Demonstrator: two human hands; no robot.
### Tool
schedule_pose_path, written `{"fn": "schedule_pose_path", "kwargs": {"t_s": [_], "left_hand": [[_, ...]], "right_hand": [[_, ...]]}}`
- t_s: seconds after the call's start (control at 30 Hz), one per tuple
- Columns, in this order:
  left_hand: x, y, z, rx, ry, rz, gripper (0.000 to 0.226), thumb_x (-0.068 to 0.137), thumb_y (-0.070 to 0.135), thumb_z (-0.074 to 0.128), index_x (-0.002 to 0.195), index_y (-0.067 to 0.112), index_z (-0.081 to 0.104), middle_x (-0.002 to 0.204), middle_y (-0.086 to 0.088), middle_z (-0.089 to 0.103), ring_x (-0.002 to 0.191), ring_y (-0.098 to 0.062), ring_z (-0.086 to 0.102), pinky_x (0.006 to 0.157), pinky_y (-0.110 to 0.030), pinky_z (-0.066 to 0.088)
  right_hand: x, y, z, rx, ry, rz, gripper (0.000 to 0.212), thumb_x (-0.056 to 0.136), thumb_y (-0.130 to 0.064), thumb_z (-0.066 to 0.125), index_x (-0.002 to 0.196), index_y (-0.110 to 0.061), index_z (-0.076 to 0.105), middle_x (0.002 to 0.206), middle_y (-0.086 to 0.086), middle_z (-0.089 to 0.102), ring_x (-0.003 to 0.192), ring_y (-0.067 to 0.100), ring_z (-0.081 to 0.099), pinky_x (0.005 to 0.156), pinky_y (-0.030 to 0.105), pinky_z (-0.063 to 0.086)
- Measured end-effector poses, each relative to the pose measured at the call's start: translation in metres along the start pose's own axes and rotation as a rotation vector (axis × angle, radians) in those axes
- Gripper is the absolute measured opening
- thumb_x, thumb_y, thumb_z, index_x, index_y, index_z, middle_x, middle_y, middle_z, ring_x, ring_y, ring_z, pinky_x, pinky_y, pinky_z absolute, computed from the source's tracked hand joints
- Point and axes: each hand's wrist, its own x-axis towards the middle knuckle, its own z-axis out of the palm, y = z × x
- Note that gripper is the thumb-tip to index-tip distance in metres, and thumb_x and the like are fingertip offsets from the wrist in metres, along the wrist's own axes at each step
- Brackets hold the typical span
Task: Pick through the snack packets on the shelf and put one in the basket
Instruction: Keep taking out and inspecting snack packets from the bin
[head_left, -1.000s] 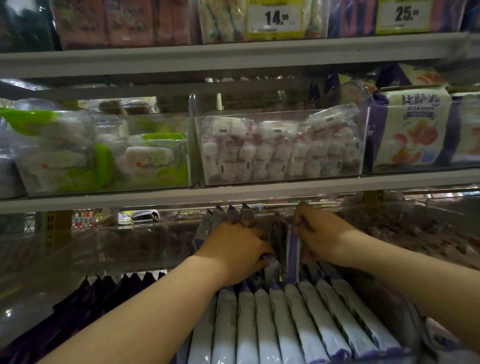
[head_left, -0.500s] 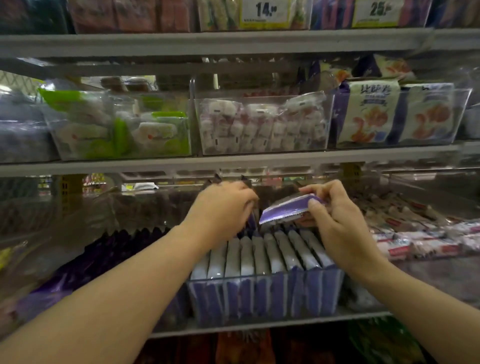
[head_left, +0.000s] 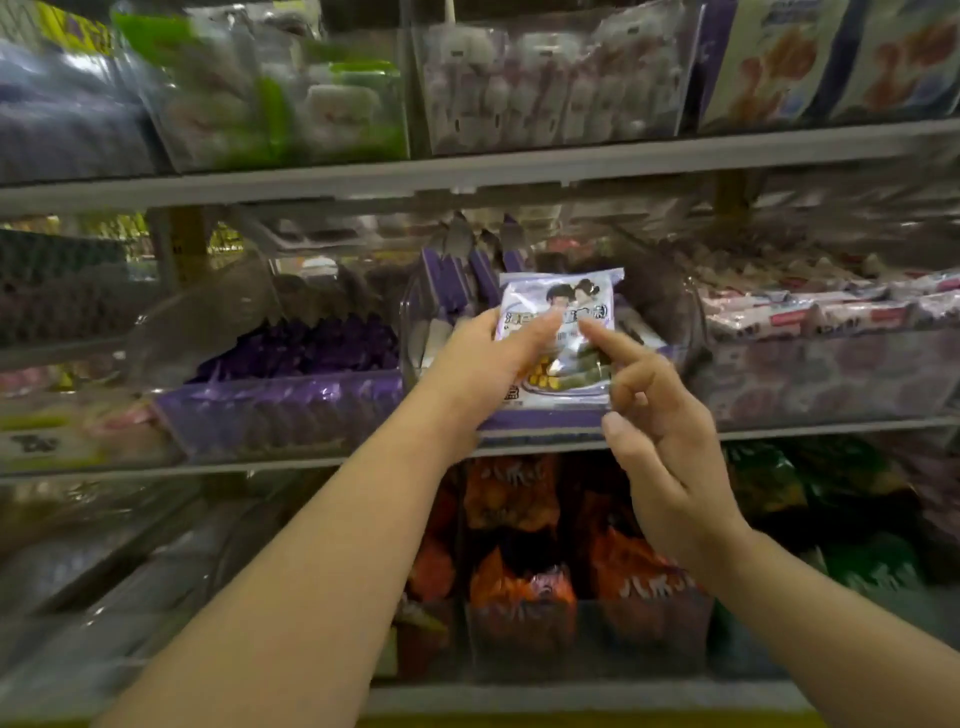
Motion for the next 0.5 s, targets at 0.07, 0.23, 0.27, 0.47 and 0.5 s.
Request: {"fn": "schedule_pose_path", "kwargs": {"t_s": [0.07, 0.23, 0.27, 0.47, 0.5], "left_hand": [[-0.009, -0.012, 0.000, -0.018, 0.060, 0.118, 0.017, 0.093, 0.024, 0.065, 0.110, 0.025, 0.065, 0.104, 0.001, 0.076, 0.097, -0.019, 0.072, 0.091, -0.041, 0.055], [-0.038, -0.060, 0.003, 0.057, 0.007, 0.241, 0.046, 0.085, 0.028, 0.071, 0.127, 0.030, 0.054, 0.113, 0.009, 0.072, 0.103, -0.010, 0.069, 0.087, -0.032, 0.057], [-0.043, -0.071, 0.007, 0.074, -0.011, 0.240, 0.054, 0.085, 0.027, 0.072, 0.134, 0.029, 0.050, 0.117, 0.008, 0.070, 0.106, -0.010, 0.068, 0.090, -0.032, 0.056], [-0.056, -0.124, 0.021, 0.103, -0.044, 0.179, 0.064, 0.086, 0.018, 0.073, 0.141, 0.028, 0.042, 0.122, 0.010, 0.065, 0.111, -0.006, 0.064, 0.093, -0.031, 0.054], [-0.057, -0.129, 0.021, 0.088, -0.040, 0.173, 0.062, 0.086, 0.017, 0.073, 0.139, 0.028, 0.044, 0.121, 0.011, 0.066, 0.109, -0.005, 0.065, 0.090, -0.026, 0.055]], "right_hand": [[-0.009, 0.001, 0.004, 0.098, 0.062, 0.079, 0.011, 0.085, -0.027, 0.048, 0.095, -0.031, 0.046, 0.139, -0.024, 0.047, 0.113, 0.013, 0.059, 0.090, 0.029, 0.047], [-0.030, 0.014, 0.007, 0.263, 0.239, 0.463, 0.036, 0.085, -0.046, 0.059, 0.112, -0.024, 0.055, 0.115, -0.003, 0.067, 0.101, 0.015, 0.068, 0.084, 0.034, 0.055], [-0.034, 0.017, 0.008, 0.272, 0.210, 0.534, 0.036, 0.086, -0.050, 0.060, 0.112, -0.024, 0.060, 0.111, 0.000, 0.070, 0.103, 0.015, 0.068, 0.087, 0.037, 0.055], [-0.053, 0.031, 0.019, 0.463, 0.256, 0.728, 0.034, 0.072, -0.054, 0.064, 0.088, -0.026, 0.075, 0.097, 0.008, 0.076, 0.091, 0.026, 0.073, 0.079, 0.045, 0.060], [-0.056, 0.034, 0.020, 0.487, 0.244, 0.741, 0.032, 0.074, -0.052, 0.064, 0.088, -0.026, 0.075, 0.098, 0.009, 0.076, 0.092, 0.026, 0.073, 0.080, 0.045, 0.060]]}}
